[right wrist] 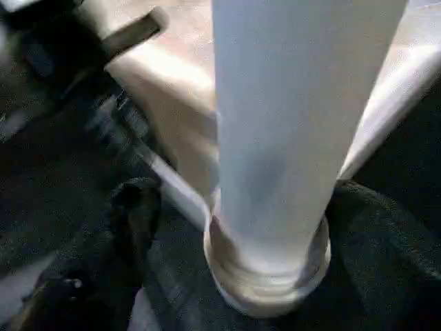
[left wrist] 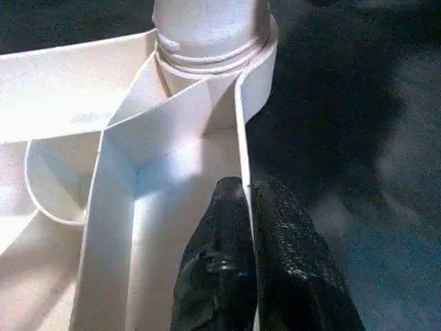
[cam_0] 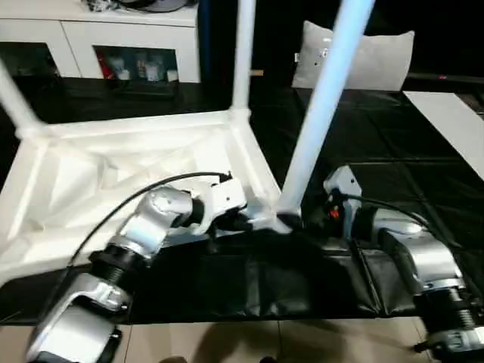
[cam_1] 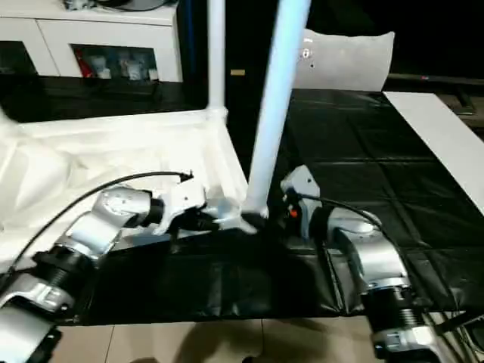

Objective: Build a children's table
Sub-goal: Rotate leg to tighten

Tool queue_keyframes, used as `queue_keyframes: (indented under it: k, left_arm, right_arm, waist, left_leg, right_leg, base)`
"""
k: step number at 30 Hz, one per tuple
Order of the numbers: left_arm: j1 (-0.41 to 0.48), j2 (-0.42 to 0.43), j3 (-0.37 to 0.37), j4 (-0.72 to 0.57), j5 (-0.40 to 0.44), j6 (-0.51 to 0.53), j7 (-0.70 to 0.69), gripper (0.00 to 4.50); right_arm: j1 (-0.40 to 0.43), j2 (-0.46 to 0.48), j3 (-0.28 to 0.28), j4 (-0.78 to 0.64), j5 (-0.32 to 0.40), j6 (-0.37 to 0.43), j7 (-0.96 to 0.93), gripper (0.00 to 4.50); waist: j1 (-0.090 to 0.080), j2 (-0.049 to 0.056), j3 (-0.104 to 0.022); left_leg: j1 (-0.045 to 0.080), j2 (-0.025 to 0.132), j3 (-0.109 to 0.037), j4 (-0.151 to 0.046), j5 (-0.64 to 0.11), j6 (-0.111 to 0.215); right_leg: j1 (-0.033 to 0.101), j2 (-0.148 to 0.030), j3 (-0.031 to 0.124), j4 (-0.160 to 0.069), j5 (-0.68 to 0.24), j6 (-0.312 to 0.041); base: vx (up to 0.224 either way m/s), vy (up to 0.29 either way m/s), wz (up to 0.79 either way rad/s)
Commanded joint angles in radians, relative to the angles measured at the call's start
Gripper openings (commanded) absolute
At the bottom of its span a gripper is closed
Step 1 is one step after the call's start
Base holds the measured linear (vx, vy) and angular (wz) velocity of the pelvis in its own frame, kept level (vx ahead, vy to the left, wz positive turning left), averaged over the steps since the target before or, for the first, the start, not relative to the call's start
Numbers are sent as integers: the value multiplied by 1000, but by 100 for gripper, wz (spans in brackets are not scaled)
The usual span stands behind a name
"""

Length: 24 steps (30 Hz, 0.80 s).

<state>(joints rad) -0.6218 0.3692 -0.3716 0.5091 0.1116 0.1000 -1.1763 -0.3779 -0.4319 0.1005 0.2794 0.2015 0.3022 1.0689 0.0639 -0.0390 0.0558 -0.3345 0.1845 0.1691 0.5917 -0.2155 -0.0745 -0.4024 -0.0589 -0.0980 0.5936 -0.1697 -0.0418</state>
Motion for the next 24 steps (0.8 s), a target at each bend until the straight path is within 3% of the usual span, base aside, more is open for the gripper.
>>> queue_keyframes:
  k: [1, 4, 14, 24]
  left_arm:
    - [-7, 21, -48, -15, -1, -50, -102, 0]
    - [2, 40, -65, -36, -21, -76, -176, 0]
    - [6, 65, -105, -66, -61, -130, -316, 0]
    - [-10, 57, -103, -44, -68, -141, -321, 0]
  right_arm:
    - [-15, -44, 6, 3, 18, -23, 84, 422]
    - [-19, -74, 23, 6, 30, -39, 169, 422]
    - [-27, -99, 76, -12, 88, -14, 349, 334]
    - [-11, -107, 103, -29, 107, 11, 405, 249]
  waist:
    - [1, 3, -64]
    - [7, 1, -65]
    - [33, 3, -65]
    - [36, 3, -67]
  left_leg:
    - [-7, 50, -12, -63, -112, 86]
    - [-8, 51, -11, -63, -108, 86]
    - [-3, 57, -8, -63, -112, 74]
    - [-5, 55, -9, -61, -99, 67]
  right_leg:
    - [62, -94, 65, -79, -294, -155]
    - [65, -95, 64, -73, -271, -173]
    - [61, -94, 62, -73, -292, -169]
    - [63, -92, 62, -71, -276, -162]
  base:
    - [0, 0, 0]
    - [0, 0, 0]
    - [0, 0, 0]
    - [0, 0, 0]
